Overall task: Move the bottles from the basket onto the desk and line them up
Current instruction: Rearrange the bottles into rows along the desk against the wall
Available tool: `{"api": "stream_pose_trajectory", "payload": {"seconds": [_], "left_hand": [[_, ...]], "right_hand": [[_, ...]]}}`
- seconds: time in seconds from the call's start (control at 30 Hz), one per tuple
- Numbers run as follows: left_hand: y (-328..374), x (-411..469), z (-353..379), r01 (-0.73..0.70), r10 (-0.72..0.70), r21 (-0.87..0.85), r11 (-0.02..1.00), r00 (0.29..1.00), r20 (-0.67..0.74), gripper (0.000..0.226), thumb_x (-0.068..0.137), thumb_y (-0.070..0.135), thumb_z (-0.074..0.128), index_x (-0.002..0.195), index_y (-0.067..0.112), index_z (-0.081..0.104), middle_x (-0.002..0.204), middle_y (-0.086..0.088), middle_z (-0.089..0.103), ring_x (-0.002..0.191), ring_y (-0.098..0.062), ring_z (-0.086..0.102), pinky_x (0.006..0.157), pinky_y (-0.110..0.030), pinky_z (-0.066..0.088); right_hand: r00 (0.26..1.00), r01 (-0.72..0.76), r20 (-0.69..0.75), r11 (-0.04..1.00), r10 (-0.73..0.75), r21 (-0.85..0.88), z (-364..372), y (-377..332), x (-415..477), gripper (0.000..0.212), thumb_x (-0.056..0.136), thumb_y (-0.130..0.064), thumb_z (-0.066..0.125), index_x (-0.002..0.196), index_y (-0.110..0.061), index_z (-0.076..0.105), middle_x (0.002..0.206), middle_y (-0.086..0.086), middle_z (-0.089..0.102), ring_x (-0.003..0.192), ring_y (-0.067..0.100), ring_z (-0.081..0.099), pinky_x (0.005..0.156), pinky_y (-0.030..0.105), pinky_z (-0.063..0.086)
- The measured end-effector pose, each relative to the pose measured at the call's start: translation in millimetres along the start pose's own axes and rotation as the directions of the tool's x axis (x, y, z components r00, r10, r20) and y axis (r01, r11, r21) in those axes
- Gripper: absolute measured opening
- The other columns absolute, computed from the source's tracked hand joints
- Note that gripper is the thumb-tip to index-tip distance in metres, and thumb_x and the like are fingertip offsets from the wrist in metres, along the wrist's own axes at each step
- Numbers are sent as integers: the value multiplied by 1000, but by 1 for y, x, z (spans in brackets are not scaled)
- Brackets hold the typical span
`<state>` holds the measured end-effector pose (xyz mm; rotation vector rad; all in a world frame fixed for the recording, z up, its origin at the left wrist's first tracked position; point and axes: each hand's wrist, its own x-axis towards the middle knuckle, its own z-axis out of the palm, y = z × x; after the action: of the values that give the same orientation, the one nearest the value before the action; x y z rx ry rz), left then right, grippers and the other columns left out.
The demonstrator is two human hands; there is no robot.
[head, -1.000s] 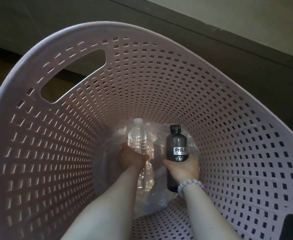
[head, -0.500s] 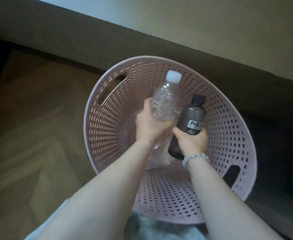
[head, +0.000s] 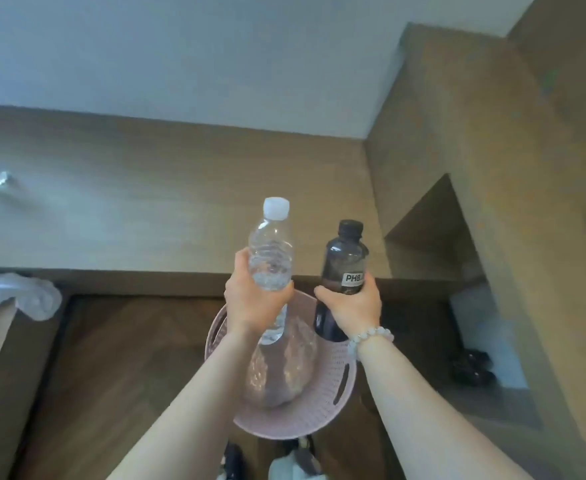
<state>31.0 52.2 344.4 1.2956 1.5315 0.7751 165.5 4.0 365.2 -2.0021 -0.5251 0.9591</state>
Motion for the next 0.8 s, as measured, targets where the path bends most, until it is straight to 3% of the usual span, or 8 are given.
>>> {"api": "stream_pose_trajectory", "payload": {"seconds": [0.13, 0.2, 0.3, 0.4, 0.6, 0.73, 0.8], "left_hand": [[90, -21, -35, -119, 119, 3, 993, 993, 26, 60, 67, 18, 79, 116, 21, 45, 94, 7, 59, 91, -17, 60, 79, -28, 46], [128, -30, -51, -193, 193, 0, 981, 980, 47, 58, 67, 16, 79, 115, 19, 47, 94, 6, 58, 89, -15, 58, 73, -22, 44], [173, -44, -69, -304, 303, -9, 953, 949, 89, 55, 67, 13, 79, 111, 20, 48, 88, 12, 55, 82, -8, 55, 61, -10, 38], [204, -58, -79, -374, 375, -30, 927, 920, 115, 52, 66, 15, 80, 104, 25, 46, 85, 18, 54, 79, -7, 56, 62, -13, 39], [230, -83, -73, -482, 480, -47, 875, 850, 215, 56, 65, 20, 81, 109, 18, 47, 97, 4, 58, 90, -16, 58, 76, -26, 44], [239, -110, -57, -553, 545, -79, 829, 771, 330, 66, 67, 20, 81, 121, 17, 44, 107, 3, 56, 95, -13, 55, 81, -26, 45], [242, -125, -46, -570, 560, -101, 816, 733, 387, 67, 67, 19, 81, 123, 17, 43, 107, 4, 55, 95, -11, 54, 82, -26, 45]], "right_hand": [[994, 109, -11, 992, -109, 57, -44, -76, -42, 48, 66, -6, 80, 101, -22, 51, 87, -8, 57, 75, 5, 53, 67, 16, 42], [985, 171, -31, 983, -169, 68, -61, -102, -60, 47, 67, -6, 79, 102, -21, 51, 85, -11, 55, 73, 0, 51, 59, 9, 37], [968, 241, -95, 966, -232, 90, -81, -128, -85, 48, 68, -9, 79, 105, -21, 51, 90, -9, 55, 79, 4, 52, 61, 11, 36], [951, 282, -165, 952, -261, 120, -95, -141, -107, 49, 69, -12, 79, 105, -24, 48, 90, -12, 53, 79, 2, 50, 59, 8, 35], [903, 329, -336, 933, -266, 148, -118, -146, -137, 52, 63, -13, 81, 107, -21, 53, 98, -3, 61, 92, 16, 59, 82, 31, 50], [868, 338, -442, 921, -226, 194, -142, -132, -160, 46, 65, -9, 80, 99, -22, 51, 85, -13, 56, 78, 4, 55, 72, 24, 46], [843, 331, -501, 923, -195, 197, -154, -122, -171, 47, 63, -12, 81, 101, -22, 53, 89, -11, 59, 82, 6, 57, 74, 26, 48]]}}
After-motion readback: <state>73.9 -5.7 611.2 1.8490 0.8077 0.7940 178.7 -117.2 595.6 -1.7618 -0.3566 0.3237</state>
